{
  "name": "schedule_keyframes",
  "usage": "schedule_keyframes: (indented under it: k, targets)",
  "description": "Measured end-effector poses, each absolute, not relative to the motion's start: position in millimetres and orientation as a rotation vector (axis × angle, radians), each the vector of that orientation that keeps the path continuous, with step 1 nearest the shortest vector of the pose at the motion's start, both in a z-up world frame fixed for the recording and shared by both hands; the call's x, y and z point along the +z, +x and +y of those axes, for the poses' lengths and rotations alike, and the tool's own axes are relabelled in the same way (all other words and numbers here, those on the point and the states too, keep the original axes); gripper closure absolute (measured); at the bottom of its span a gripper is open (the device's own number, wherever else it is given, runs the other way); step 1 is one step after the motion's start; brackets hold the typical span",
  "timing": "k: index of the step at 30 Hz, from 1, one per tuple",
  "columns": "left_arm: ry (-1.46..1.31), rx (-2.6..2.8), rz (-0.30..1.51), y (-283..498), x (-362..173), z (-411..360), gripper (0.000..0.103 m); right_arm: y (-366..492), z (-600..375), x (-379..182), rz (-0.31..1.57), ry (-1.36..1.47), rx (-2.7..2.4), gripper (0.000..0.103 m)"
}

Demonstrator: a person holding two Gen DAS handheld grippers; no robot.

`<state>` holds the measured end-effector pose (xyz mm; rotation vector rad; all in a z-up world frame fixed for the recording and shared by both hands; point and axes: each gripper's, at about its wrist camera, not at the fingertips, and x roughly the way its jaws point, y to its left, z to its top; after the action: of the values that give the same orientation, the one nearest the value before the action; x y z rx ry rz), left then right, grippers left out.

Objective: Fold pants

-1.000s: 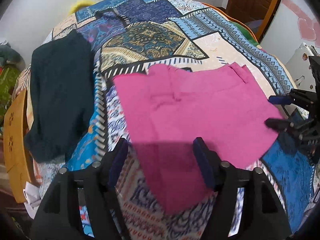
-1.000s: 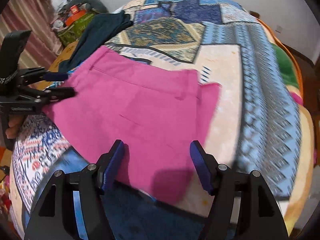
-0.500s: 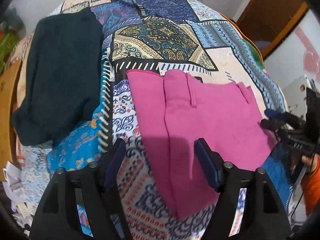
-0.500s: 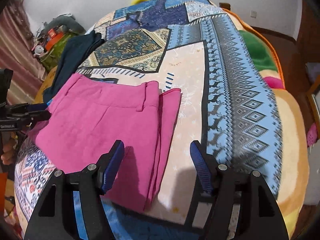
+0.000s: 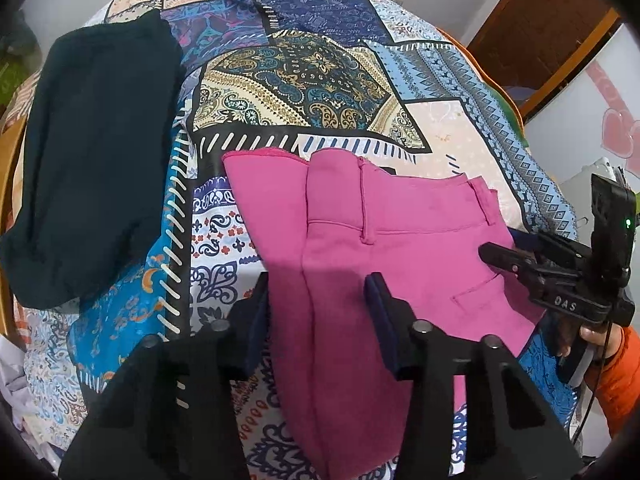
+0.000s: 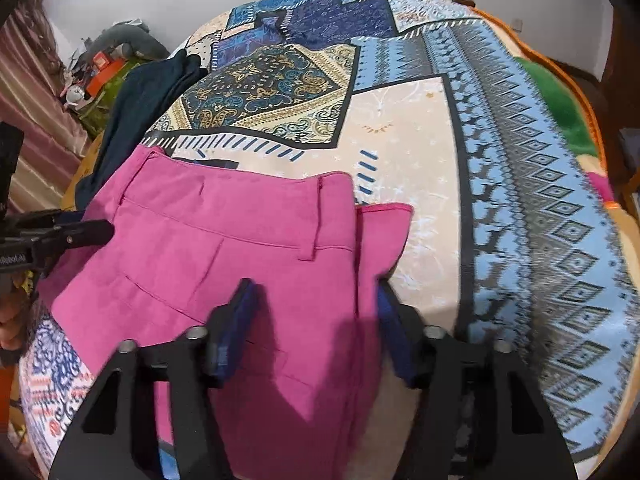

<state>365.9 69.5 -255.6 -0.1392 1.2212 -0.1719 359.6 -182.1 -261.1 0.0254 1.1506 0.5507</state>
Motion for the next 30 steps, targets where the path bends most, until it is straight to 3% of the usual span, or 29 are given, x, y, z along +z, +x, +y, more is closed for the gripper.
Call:
schedule_keyframes:
  k: [3,4,7,16,30]
  targets:
    - [-0.149,-0.156,1.201,364.8,-251.8,70.0,0.069,361.3,-183.4,-259.7,1.155,0.052,0.536,0.076]
    - [-0.152,-0.150,1.187,364.1,-249.2,70.1,0.079,360.4,-184.7,-257.6,1.150,0.055,0.537,0.081]
    - [-0.124,-0.139,1.160,362.1,-242.2,67.4,0.091,356.8,-186.8,-250.2,1.129,0.050,0.543,0.090]
    - [-0.122,-0.095,1.105,355.2,-218.5,79.6,0.093,346.6,-179.6,-201.9,1.006,0.011,0.578,0.092]
    - [-0.139,0.032,0.872,330.5,-124.5,165.6,0.093,357.7,-95.9,-117.2,0.794,-0.064,0.657,0.092]
